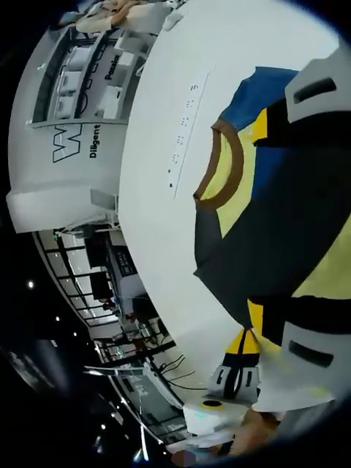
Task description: Fold the garment on the visible template until the final outline fits inside the template.
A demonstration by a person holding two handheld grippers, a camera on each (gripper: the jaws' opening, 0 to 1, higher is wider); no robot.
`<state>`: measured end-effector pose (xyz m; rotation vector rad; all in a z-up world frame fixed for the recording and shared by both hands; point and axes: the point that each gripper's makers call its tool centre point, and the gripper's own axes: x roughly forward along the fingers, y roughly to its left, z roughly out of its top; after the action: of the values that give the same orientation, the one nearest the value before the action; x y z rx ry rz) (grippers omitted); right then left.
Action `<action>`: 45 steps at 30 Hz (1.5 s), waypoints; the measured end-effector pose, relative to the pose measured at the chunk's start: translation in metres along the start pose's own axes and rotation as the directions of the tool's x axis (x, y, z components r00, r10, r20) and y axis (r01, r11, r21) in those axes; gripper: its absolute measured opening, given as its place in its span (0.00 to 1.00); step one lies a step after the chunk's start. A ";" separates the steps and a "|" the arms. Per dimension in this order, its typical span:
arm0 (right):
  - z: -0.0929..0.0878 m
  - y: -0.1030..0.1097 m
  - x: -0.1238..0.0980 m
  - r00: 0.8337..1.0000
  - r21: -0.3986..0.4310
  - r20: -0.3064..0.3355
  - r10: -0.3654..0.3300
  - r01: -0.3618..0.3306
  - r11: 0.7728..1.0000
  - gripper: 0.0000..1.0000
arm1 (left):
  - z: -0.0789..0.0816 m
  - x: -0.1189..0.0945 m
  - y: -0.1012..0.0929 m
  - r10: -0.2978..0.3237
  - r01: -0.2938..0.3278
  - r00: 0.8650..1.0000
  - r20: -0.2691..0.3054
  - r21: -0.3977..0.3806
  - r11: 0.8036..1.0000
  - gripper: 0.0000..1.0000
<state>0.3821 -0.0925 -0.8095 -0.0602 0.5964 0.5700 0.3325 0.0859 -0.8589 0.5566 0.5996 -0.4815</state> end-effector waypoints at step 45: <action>-0.093 0.003 -0.139 0.996 0.089 -0.066 -0.061 0.066 0.994 0.92 | -0.010 -0.020 0.016 -0.019 0.019 1.000 0.006 -0.130 0.991 0.29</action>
<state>0.2382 -0.1779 -0.8100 -0.0112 0.6795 0.4798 0.3231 0.1088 -0.8481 0.4259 0.6275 -0.4579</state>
